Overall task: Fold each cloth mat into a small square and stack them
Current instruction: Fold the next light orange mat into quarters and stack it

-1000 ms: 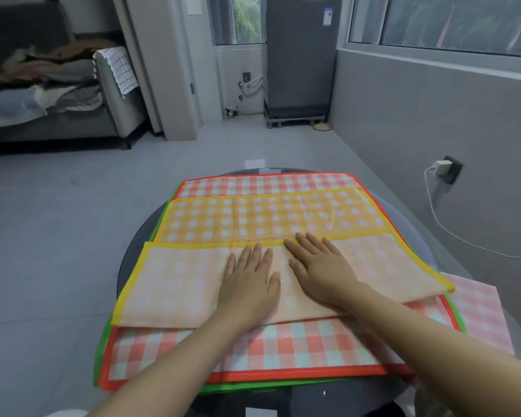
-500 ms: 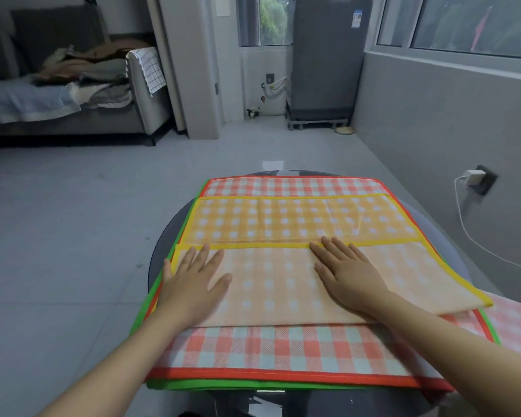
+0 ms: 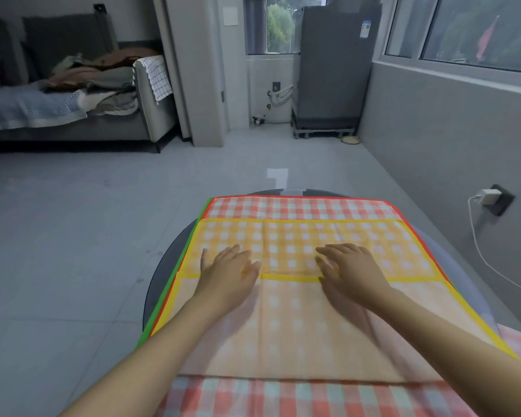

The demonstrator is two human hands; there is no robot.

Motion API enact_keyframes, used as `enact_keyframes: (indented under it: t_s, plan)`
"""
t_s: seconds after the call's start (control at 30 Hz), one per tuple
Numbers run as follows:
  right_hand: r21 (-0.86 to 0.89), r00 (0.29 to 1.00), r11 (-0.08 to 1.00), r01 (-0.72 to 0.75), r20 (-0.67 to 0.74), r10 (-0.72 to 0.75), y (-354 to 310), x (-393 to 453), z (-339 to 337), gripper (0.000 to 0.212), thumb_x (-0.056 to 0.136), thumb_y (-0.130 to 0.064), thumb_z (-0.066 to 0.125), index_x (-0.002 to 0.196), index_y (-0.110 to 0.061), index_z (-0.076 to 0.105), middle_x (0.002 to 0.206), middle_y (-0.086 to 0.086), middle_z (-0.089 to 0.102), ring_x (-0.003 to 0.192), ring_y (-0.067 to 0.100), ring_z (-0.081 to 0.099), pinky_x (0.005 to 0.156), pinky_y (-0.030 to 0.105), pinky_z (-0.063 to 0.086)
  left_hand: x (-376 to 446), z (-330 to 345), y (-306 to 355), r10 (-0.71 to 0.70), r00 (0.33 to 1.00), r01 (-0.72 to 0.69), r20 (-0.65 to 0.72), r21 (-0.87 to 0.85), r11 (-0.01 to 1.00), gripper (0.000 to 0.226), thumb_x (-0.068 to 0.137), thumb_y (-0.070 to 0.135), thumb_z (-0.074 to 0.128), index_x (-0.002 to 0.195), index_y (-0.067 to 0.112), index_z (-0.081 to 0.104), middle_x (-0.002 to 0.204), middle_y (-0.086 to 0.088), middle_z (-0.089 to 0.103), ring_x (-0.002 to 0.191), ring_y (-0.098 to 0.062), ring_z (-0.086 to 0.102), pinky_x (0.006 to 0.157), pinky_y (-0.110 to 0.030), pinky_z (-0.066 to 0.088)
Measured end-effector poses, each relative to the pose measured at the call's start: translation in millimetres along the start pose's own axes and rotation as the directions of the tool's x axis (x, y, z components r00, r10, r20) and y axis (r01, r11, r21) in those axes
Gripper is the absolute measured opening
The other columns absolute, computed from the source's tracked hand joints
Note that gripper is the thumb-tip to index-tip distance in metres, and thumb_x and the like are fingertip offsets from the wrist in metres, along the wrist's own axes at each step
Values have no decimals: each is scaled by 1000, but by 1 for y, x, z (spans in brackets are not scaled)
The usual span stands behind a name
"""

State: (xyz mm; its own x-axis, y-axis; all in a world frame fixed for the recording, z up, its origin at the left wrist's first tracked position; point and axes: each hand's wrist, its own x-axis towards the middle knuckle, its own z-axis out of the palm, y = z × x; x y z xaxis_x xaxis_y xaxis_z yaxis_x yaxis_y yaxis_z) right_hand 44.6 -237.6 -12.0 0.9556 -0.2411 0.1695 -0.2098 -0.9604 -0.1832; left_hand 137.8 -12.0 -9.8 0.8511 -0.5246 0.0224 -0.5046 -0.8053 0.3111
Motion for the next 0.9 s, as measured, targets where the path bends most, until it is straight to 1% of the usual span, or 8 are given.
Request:
enact_keyframes:
  t_s: [0.13, 0.23, 0.37, 0.43, 0.53, 0.67, 0.77, 0.9]
  plan:
    - [-17, 1000, 999, -29, -8, 29, 16, 46, 9, 36, 97, -36, 37, 130, -29, 51, 136, -8, 52, 128, 18, 42, 102, 32, 26, 56, 7, 13, 49, 998, -50, -28, -60, 997, 40, 100, 36, 31, 135, 24, 46, 147, 3, 39, 140, -10, 25, 117, -44, -2]
    - [6, 998, 999, -54, -41, 54, 29, 80, 21, 35, 97, -34, 38, 127, -26, 54, 131, -6, 56, 123, 21, 45, 99, 33, 29, 99, 16, 20, 88, 993, -94, -79, -80, 992, 36, 99, 28, 36, 132, 23, 50, 140, 5, 46, 134, -12, 33, 116, -39, 7]
    - [53, 989, 994, -100, -105, 105, 47, 116, 34, 33, 95, -31, 42, 123, -22, 58, 127, -2, 60, 119, 24, 48, 97, 36, 32, 147, 28, 22, 85, 986, -100, -143, -99, 990, 34, 98, 27, 39, 129, 23, 53, 135, 4, 51, 129, -17, 40, 111, -38, 17]
    - [67, 983, 989, -134, -120, 142, 53, 126, 39, 31, 95, -31, 44, 120, -21, 60, 122, 1, 60, 116, 26, 48, 95, 36, 32, 162, 35, 19, 59, 985, -78, -160, -112, 991, 32, 97, 30, 41, 126, 25, 56, 127, 1, 54, 123, -20, 42, 105, -36, 20]
    - [82, 974, 982, -172, -133, 182, 56, 134, 44, 25, 93, -32, 49, 108, -18, 62, 111, 5, 59, 110, 28, 45, 92, 37, 31, 173, 42, 13, 54, 977, -76, -207, -100, 992, 24, 93, 36, 50, 112, 26, 62, 107, 3, 52, 112, -19, 41, 95, -32, 23]
    - [36, 978, 983, -181, -96, 184, 53, 139, 42, 19, 94, -28, 47, 101, -14, 58, 107, 6, 56, 107, 28, 42, 91, 36, 29, 175, 40, 14, 97, 970, -139, -224, -178, 974, 7, 87, 30, 62, 86, 23, 61, 85, 7, 47, 96, -19, 42, 86, -30, 30]
    - [8, 981, 986, -165, -101, 165, 47, 136, 36, 17, 95, -20, 42, 103, -11, 54, 108, 7, 52, 103, 28, 42, 87, 34, 29, 171, 31, 17, 96, 974, -148, -207, -253, 956, 15, 85, 23, 65, 75, 21, 55, 83, 6, 44, 94, -19, 43, 81, -28, 34]
    - [178, 964, 977, -119, -216, 157, 37, 121, 1, 12, 96, -16, 41, 94, -10, 51, 99, 8, 59, 97, 31, 50, 87, 35, 27, 155, -4, 29, 101, 971, -164, -218, -297, 940, 14, 89, 25, 60, 80, 17, 55, 88, 4, 55, 85, -20, 54, 72, -29, 40]
